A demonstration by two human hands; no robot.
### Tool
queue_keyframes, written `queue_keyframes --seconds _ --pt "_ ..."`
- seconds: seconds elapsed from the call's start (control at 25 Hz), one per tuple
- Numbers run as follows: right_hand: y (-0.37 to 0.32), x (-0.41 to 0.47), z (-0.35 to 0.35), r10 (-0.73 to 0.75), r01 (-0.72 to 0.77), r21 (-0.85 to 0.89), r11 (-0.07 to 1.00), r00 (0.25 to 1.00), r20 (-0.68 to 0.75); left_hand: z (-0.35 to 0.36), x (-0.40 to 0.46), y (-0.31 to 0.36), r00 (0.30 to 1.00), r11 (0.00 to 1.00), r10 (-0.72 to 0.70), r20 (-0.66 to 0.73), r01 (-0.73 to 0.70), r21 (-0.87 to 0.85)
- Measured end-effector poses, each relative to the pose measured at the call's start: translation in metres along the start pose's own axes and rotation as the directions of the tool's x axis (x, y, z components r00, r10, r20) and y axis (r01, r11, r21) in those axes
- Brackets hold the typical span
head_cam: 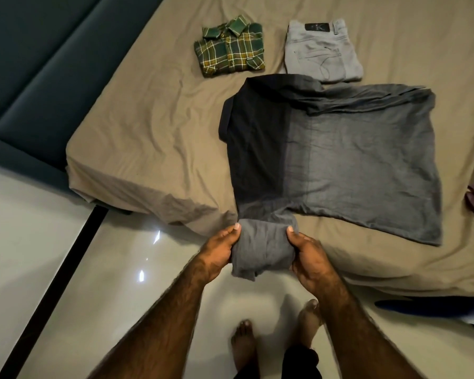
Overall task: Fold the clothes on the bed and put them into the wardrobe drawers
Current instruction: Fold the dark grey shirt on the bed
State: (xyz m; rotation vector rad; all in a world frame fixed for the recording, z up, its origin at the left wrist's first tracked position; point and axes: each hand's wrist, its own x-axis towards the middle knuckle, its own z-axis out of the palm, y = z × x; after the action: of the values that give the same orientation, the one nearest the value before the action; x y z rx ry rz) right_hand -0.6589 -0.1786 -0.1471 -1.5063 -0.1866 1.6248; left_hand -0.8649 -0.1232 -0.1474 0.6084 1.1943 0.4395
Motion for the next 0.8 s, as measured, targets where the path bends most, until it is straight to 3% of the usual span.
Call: queue_keyframes --seconds 0.04,0.12,0.2,0.28,0.36,0.48,0.64,0.8 --pt "-0.001 -0.004 -0.001 0.028 -0.028 0.021 0.999 0.999 0.022 0.001 -0.007 0.001 0.999 0.993 -0.044 0.012 0.042 0.111" --pt "-0.004 -0.012 -0.001 0.035 -0.043 0.093 0.995 0.995 0.088 0.001 -0.020 0.001 0.968 0.913 -0.187 0.164 0.109 0.394" --pt "-0.013 -0.018 0.001 0.015 -0.040 0.165 0.986 0.989 0.149 0.003 -0.028 0.001 0.925 0.867 -0.259 0.280 0.095 0.489" --pt "-0.025 -0.023 0.005 0.011 -0.035 0.148 0.988 0.987 0.158 0.015 -0.032 0.016 0.952 0.928 -0.169 0.254 0.067 0.367" --pt "-0.037 -0.026 0.009 0.015 -0.030 0.105 0.994 0.990 0.140 0.028 -0.031 0.037 0.979 0.993 -0.075 0.187 0.057 0.103" --pt "-0.052 -0.029 0.008 0.015 -0.022 0.040 0.999 0.987 0.159 0.041 -0.021 0.069 0.990 0.983 -0.030 0.141 0.055 -0.176" --pt "-0.072 -0.020 -0.001 -0.002 0.024 -0.075 0.997 0.961 0.277 0.070 -0.002 0.112 0.995 0.974 0.066 0.069 -0.049 -0.222" --pt "-0.105 0.003 -0.010 -0.082 0.151 -0.153 0.977 0.918 0.387 0.100 0.027 0.154 0.999 0.972 0.038 0.025 -0.031 -0.232"
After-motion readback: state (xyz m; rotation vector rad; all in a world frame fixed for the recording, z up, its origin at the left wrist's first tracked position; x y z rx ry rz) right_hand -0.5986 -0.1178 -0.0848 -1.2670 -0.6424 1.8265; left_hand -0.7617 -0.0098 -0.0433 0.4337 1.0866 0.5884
